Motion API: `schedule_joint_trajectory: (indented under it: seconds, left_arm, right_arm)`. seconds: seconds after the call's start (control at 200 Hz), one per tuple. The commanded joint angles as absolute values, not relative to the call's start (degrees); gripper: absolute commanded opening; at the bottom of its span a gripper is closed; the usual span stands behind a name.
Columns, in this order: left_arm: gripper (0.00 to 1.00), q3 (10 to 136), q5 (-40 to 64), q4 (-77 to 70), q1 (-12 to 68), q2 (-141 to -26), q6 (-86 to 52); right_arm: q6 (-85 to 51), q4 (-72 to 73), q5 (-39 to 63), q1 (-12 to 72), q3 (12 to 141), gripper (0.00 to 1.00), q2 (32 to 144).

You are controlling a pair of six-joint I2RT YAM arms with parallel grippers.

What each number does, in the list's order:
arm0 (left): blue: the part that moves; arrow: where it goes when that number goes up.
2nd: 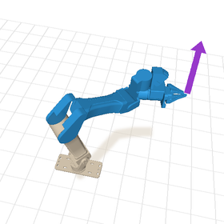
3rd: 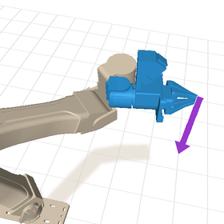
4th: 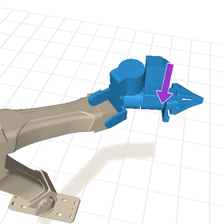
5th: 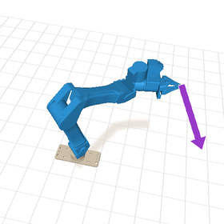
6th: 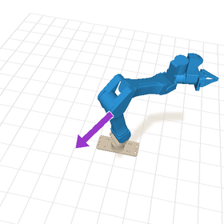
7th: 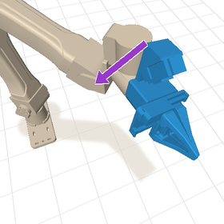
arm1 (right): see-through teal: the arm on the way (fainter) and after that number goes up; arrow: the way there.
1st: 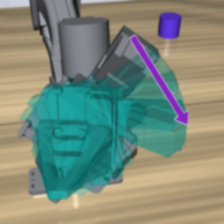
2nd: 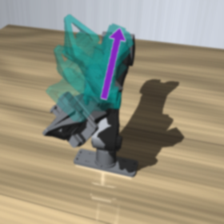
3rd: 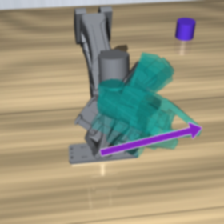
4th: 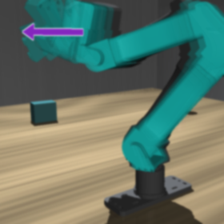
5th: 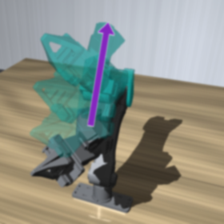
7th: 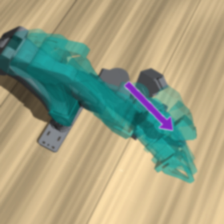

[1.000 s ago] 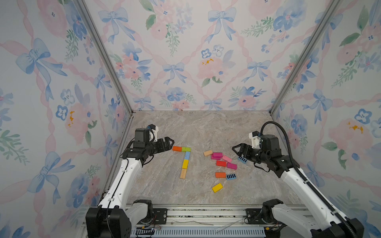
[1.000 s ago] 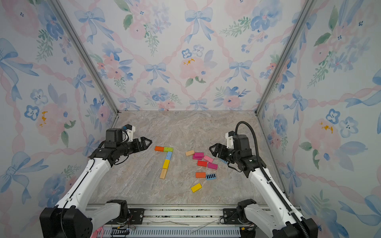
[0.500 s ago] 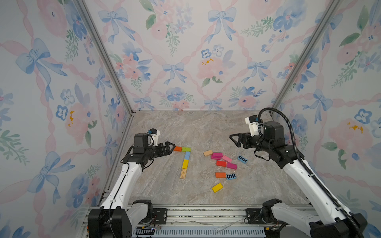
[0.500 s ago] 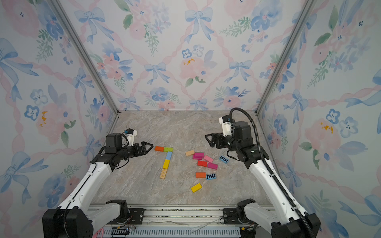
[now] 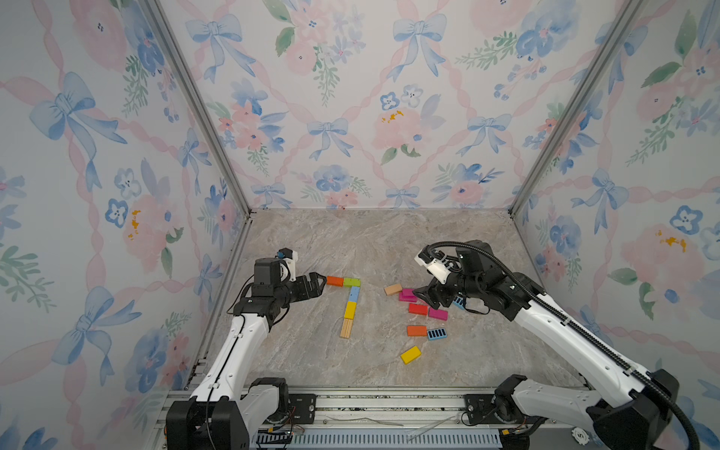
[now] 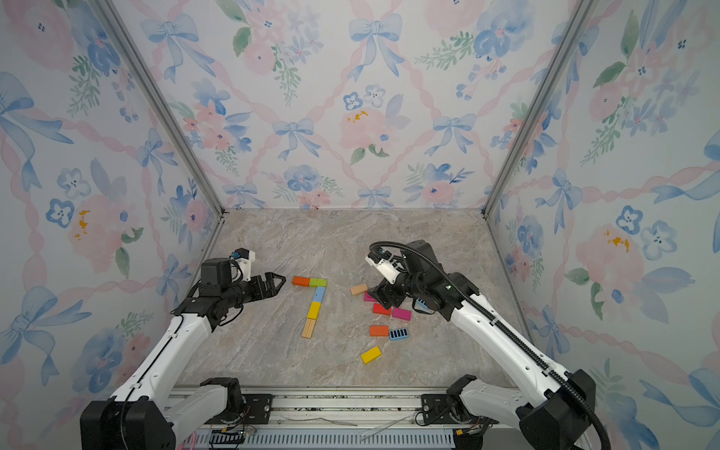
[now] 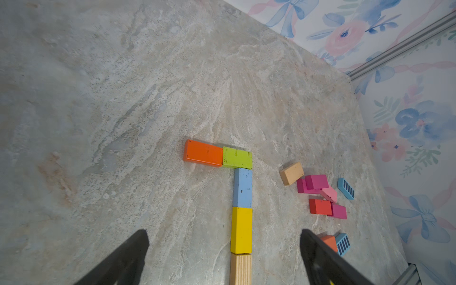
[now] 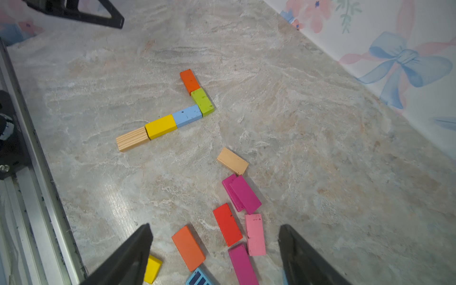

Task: Assemble the number 7 with building blocks
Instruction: Move the building block to the center of the board.

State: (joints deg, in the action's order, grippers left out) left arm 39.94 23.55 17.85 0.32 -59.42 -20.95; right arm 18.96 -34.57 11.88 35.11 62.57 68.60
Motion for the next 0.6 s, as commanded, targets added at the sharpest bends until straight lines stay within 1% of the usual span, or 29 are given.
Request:
schedule_joint_trajectory:
  seconds: [0.0,0.16,0.3,0.485,0.595]
  left_arm:
    - [0.98,39.2,21.4,17.7,0.0,-58.0,-19.8]
    - [0.98,39.3,22.2,17.7,0.0,-58.4,-19.9]
    - [0.98,39.3,22.5,17.7,0.0,-58.0,-20.0]
    - [0.98,39.3,23.0,17.6,0.0,-58.0,-20.0]
    - [0.98,39.3,23.0,17.6,0.0,-57.7,-20.0]
  right_arm:
    - [29.3,-40.6,8.4,38.2,64.9,0.82,72.0]
    - [42.6,-42.9,8.6,41.4,65.5,0.83,77.9]
    - [46.0,-39.3,11.5,40.5,66.9,0.84,83.2]
    - [52.0,-40.4,11.0,38.7,73.1,0.83,93.7]
    - [54.7,-42.5,11.8,37.0,77.4,0.81,99.5]
